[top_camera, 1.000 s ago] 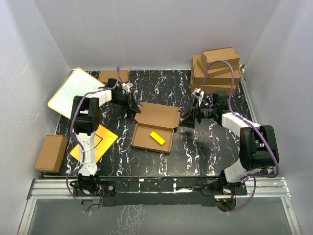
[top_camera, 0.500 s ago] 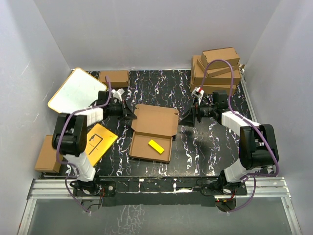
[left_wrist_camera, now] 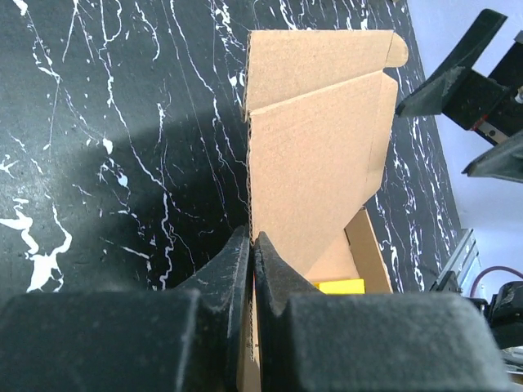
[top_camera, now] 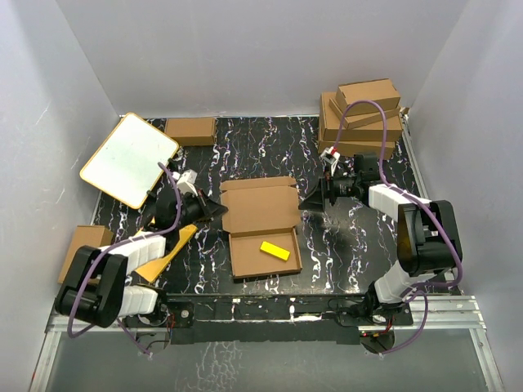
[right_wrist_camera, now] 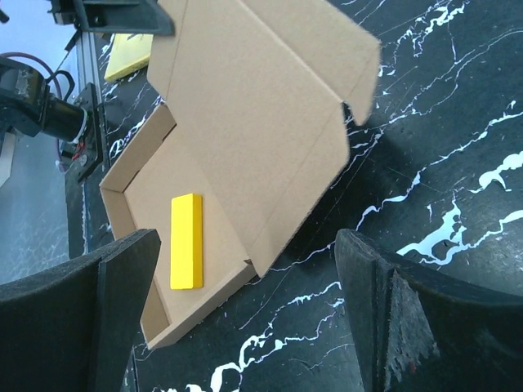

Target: Fold the paper box

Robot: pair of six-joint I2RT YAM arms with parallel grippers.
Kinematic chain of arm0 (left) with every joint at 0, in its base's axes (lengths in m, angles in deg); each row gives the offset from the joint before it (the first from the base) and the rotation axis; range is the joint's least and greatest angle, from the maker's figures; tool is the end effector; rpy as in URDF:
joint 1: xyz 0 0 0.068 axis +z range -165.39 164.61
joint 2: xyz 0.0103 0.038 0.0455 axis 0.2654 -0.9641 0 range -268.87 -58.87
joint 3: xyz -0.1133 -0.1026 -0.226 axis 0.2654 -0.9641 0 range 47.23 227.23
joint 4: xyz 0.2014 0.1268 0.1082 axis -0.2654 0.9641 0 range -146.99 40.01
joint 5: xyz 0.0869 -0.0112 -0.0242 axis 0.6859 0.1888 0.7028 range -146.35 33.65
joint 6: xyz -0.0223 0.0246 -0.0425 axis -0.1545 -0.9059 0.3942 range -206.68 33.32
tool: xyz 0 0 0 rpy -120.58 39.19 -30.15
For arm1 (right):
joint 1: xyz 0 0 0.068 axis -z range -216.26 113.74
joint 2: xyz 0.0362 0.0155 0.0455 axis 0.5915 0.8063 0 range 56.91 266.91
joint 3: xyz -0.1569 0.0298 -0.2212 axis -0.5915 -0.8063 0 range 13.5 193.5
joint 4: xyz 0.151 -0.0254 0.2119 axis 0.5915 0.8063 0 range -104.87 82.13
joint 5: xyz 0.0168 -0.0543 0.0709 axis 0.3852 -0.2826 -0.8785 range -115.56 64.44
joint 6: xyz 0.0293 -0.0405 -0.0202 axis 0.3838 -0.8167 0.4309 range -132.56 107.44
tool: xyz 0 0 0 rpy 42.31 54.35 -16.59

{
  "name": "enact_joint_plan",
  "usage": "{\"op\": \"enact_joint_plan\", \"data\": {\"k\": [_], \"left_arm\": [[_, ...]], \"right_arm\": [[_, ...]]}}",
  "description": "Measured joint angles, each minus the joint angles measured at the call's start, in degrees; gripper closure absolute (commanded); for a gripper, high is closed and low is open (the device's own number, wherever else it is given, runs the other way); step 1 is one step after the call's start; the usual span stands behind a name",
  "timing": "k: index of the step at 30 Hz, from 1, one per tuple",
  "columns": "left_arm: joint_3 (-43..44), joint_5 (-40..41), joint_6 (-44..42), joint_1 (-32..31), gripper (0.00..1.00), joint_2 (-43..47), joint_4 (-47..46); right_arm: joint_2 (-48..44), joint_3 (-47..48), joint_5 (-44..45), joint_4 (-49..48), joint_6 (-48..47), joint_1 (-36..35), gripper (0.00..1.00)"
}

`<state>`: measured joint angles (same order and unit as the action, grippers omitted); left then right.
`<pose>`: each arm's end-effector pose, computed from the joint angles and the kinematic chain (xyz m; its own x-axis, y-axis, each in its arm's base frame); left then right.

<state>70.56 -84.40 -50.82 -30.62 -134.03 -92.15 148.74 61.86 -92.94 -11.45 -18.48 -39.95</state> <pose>0.2387 -0.0823 0.1829 -0.6148 -0.3684 -0.6974 0.3779 0.6385 -0.6705 0.3046 0.0527 0.1884 -0.6572 -0.0820 -0.7492 -0.7258 0.3366 0.5999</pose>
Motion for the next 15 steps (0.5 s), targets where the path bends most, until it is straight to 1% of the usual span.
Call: {"op": "enact_joint_plan", "data": {"k": [2,6,15], "left_arm": [[-2.49,1.44,-0.02,-0.79,1.00,1.99,-2.03],[-4.61,2.95,-1.20,-1.60,1.00,4.68,-4.42],[-5.49,2.71,-4.74,-2.16,1.00,6.47,-8.63]], "right_arm": [[0.39,0.44,0.07,0.98,-0.70,0.24,0.03],[1.57,2.75,0.22,4.55,-3.74,0.90,0.05],[3.26,3.98,-0.59,7.19,-7.61,1.22,0.16]]}}
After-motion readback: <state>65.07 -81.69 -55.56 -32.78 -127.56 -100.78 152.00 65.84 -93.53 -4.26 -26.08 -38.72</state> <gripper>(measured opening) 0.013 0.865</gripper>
